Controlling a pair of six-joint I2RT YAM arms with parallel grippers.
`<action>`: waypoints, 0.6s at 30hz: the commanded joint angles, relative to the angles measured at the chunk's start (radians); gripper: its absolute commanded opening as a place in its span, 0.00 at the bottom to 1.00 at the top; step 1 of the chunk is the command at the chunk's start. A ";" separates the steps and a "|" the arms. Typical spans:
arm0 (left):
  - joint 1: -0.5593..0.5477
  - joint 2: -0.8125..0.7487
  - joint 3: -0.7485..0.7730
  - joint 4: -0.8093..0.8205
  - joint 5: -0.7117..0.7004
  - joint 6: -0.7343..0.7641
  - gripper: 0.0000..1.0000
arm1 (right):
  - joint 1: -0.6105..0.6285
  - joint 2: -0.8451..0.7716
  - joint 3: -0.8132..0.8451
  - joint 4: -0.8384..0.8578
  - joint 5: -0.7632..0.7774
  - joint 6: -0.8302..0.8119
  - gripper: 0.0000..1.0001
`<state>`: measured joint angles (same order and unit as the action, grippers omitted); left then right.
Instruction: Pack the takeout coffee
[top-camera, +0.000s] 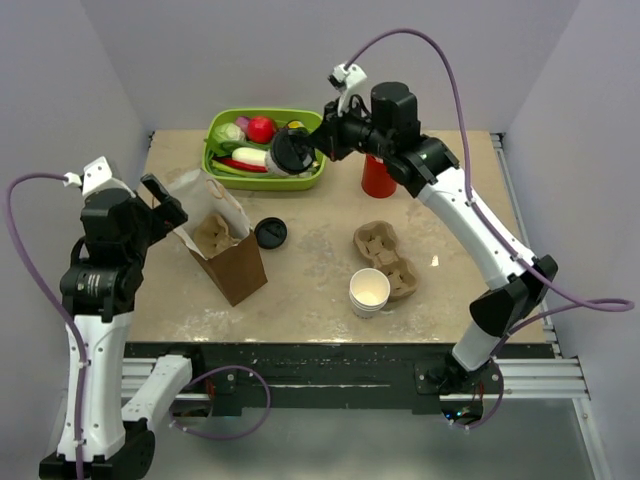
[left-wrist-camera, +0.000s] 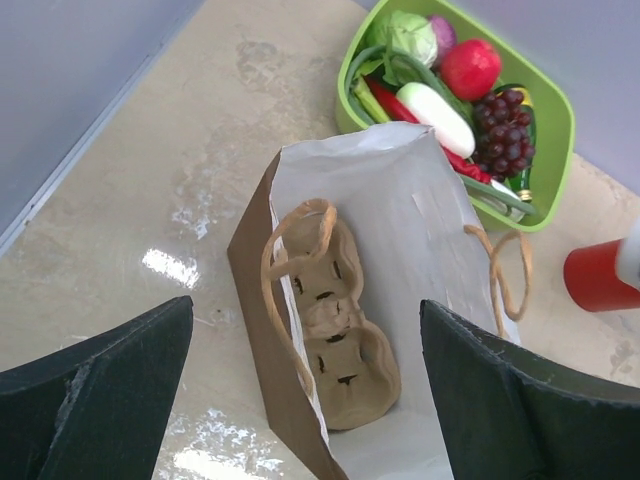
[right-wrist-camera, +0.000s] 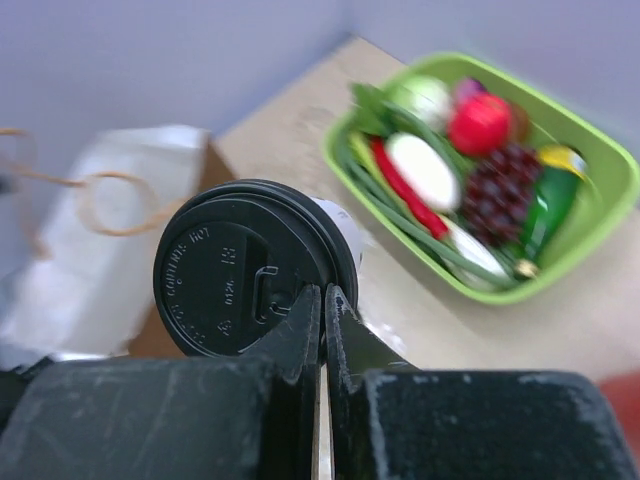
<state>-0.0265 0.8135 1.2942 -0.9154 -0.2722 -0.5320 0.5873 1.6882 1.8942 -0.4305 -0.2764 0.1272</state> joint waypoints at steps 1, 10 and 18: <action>0.004 0.061 -0.021 0.012 -0.032 -0.078 0.98 | 0.069 -0.031 0.131 -0.022 -0.167 -0.023 0.00; 0.005 0.056 -0.101 0.035 -0.081 -0.117 0.85 | 0.266 0.011 0.227 -0.109 -0.214 -0.066 0.00; 0.004 0.046 -0.156 0.079 -0.030 -0.108 0.75 | 0.350 0.154 0.311 -0.155 -0.133 -0.058 0.00</action>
<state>-0.0265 0.8658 1.1591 -0.8963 -0.3202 -0.6289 0.9173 1.7836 2.1433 -0.5541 -0.4583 0.0719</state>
